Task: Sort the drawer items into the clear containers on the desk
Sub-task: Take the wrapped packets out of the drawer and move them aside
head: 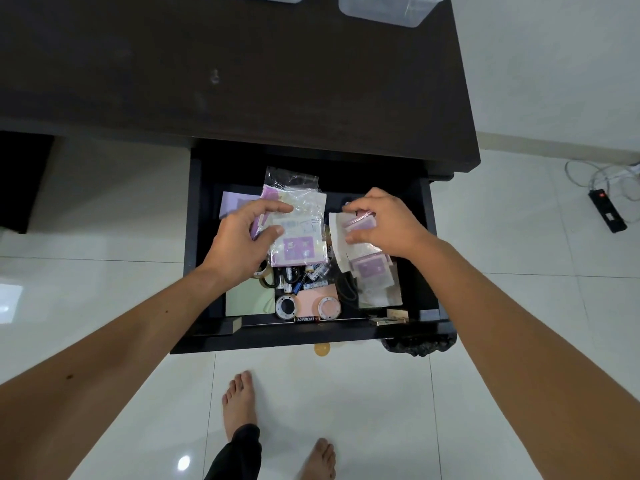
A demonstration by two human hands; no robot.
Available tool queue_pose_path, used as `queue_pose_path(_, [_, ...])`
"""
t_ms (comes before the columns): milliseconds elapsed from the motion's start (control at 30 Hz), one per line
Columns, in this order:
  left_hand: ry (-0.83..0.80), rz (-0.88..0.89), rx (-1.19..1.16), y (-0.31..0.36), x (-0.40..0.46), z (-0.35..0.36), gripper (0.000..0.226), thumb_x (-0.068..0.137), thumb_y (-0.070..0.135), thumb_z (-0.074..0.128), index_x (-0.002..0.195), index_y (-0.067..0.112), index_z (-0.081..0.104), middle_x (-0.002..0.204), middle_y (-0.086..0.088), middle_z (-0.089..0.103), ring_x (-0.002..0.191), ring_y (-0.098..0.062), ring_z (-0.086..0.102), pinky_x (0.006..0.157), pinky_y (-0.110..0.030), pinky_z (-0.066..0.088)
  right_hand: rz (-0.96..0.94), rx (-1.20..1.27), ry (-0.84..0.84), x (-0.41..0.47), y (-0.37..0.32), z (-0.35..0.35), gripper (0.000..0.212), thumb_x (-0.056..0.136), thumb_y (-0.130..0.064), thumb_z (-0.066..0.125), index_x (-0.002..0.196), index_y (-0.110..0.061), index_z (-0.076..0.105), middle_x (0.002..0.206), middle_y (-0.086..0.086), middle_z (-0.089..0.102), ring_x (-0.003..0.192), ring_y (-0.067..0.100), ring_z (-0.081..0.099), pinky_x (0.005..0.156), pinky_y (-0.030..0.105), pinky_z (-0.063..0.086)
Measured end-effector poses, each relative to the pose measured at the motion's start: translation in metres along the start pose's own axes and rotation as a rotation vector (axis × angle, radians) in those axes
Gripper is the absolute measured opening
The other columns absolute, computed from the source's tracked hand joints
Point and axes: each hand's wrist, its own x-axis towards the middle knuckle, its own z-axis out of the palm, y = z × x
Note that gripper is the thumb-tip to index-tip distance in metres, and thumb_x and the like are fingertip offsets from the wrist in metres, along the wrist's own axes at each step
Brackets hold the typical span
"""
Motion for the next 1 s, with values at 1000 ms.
queue_pose_path(1000, [0.074,-0.061,-0.003,-0.001,-0.004,0.001,0.033,0.101,0.007,0.067,0.119,0.035,0.068,0.139,0.010,0.066,0.103,-0.051,0.068,0.087,-0.046,0.059,0.031,0.001,-0.219,-0.038,0.007,-0.024,0.076,0.073,-0.037,0.095,0.142,-0.024,0.066,0.143,-0.004,0.066,0.132,0.011,0.059,0.112,0.031,0.044])
